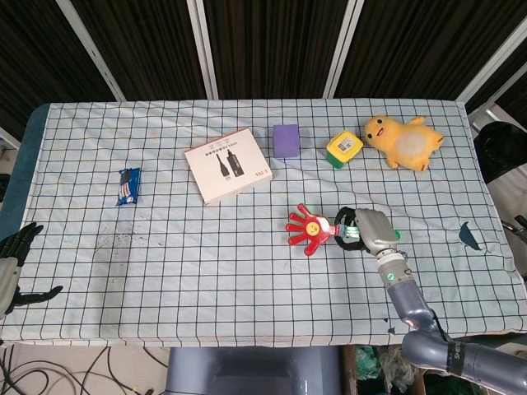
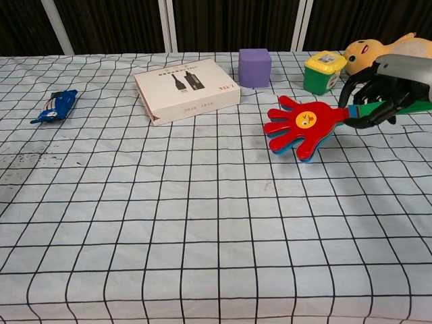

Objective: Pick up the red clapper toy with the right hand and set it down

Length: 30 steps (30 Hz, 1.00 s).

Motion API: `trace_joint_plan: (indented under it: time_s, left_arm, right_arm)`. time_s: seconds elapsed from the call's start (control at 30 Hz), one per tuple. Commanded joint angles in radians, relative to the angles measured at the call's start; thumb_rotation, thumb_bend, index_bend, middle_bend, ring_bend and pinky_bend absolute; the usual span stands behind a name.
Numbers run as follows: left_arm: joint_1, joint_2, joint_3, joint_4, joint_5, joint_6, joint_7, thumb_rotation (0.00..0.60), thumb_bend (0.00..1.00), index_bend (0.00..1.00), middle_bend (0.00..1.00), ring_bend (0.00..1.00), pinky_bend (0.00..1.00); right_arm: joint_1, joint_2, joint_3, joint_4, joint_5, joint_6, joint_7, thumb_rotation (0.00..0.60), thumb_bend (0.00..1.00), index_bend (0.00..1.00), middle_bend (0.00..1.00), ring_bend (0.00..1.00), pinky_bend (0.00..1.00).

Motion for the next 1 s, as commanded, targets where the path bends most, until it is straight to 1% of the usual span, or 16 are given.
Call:
trace_joint_plan:
  time_s: [0.03, 0.07, 0.13, 0.17, 0.2, 0.23, 0.3, 0.33, 0.43, 0.53, 0.7, 0.77, 0.8, 0.9, 1.0]
  left_arm:
    - [0.000, 0.000, 0.000, 0.000, -0.001, -0.001, 0.000, 0.600, 0.00, 0.00, 0.00, 0.00, 0.00]
    - [0.000, 0.001, 0.000, -0.001, -0.002, -0.001, 0.000, 0.600, 0.00, 0.00, 0.00, 0.00, 0.00]
    - [0.000, 0.001, 0.000, -0.002, -0.003, -0.001, 0.000, 0.600, 0.00, 0.00, 0.00, 0.00, 0.00]
    - [0.000, 0.002, 0.000, -0.002, -0.003, -0.002, 0.000, 0.600, 0.00, 0.00, 0.00, 0.00, 0.00]
    - [0.000, 0.002, 0.000, -0.002, -0.003, -0.002, 0.000, 0.600, 0.00, 0.00, 0.00, 0.00, 0.00]
    - [0.000, 0.002, 0.000, -0.003, -0.003, -0.002, 0.001, 0.600, 0.00, 0.00, 0.00, 0.00, 0.00]
    - [0.000, 0.002, 0.001, -0.002, -0.003, -0.003, 0.003, 0.600, 0.00, 0.00, 0.00, 0.00, 0.00]
    - [0.000, 0.002, 0.001, -0.002, -0.003, -0.003, 0.004, 0.600, 0.00, 0.00, 0.00, 0.00, 0.00]
    - [0.000, 0.001, 0.000, -0.003, -0.006, -0.003, 0.007, 0.600, 0.00, 0.00, 0.00, 0.00, 0.00]
    - [0.000, 0.001, 0.000, -0.003, -0.007, -0.002, 0.008, 0.600, 0.00, 0.00, 0.00, 0.00, 0.00]
    - [0.002, -0.002, 0.000, -0.002, -0.005, 0.002, 0.014, 0.600, 0.00, 0.00, 0.00, 0.00, 0.00]
    - [0.003, -0.003, 0.001, 0.000, -0.001, 0.006, 0.018, 0.600, 0.00, 0.00, 0.00, 0.00, 0.00]
    - [0.004, -0.004, 0.002, 0.003, 0.003, 0.010, 0.021, 0.600, 0.00, 0.00, 0.00, 0.00, 0.00]
    - [0.005, -0.009, 0.006, 0.011, 0.014, 0.018, 0.035, 0.600, 0.00, 0.00, 0.00, 0.00, 0.00]
    - [0.009, -0.022, 0.009, 0.031, 0.040, 0.041, 0.065, 0.600, 0.00, 0.00, 0.00, 0.00, 0.00]
  right_arm:
    - [0.016, -0.041, -0.026, 0.045, 0.015, 0.029, -0.062, 0.600, 0.56, 0.77, 0.59, 0.53, 0.51]
    - [0.017, -0.047, -0.027, 0.049, 0.018, 0.035, -0.071, 0.600, 0.53, 0.74, 0.55, 0.50, 0.47]
    - [0.019, -0.055, -0.029, 0.054, 0.025, 0.045, -0.088, 0.600, 0.41, 0.60, 0.43, 0.36, 0.32]
    - [0.020, -0.057, -0.030, 0.055, 0.030, 0.048, -0.096, 0.600, 0.38, 0.55, 0.38, 0.31, 0.28]
    - [0.022, -0.058, -0.031, 0.055, 0.038, 0.050, -0.107, 0.600, 0.32, 0.46, 0.30, 0.24, 0.22]
    - [0.024, -0.057, -0.035, 0.054, 0.048, 0.052, -0.126, 0.600, 0.28, 0.38, 0.23, 0.17, 0.19]
    - [0.026, -0.055, -0.041, 0.050, 0.065, 0.059, -0.156, 0.600, 0.23, 0.27, 0.13, 0.10, 0.17]
    - [0.025, -0.054, -0.043, 0.048, 0.071, 0.064, -0.168, 0.600, 0.21, 0.22, 0.09, 0.07, 0.16]
    - [0.023, -0.050, -0.050, 0.037, 0.085, 0.078, -0.195, 0.600, 0.17, 0.11, 0.02, 0.02, 0.16]
    - [0.016, -0.042, -0.054, 0.020, 0.087, 0.095, -0.208, 0.600, 0.14, 0.04, 0.00, 0.01, 0.15]
    - [-0.016, 0.001, -0.074, -0.040, 0.050, 0.146, -0.216, 0.600, 0.14, 0.03, 0.00, 0.01, 0.15]
    - [-0.048, 0.041, -0.099, -0.081, 0.010, 0.189, -0.220, 0.600, 0.13, 0.03, 0.00, 0.01, 0.15]
    - [-0.077, 0.074, -0.124, -0.108, -0.032, 0.231, -0.226, 0.600, 0.13, 0.03, 0.00, 0.00, 0.15]
    - [-0.136, 0.129, -0.171, -0.141, -0.127, 0.320, -0.228, 0.600, 0.11, 0.00, 0.00, 0.00, 0.15]
    - [-0.229, 0.183, -0.230, -0.144, -0.254, 0.462, -0.216, 0.600, 0.07, 0.00, 0.00, 0.00, 0.14]
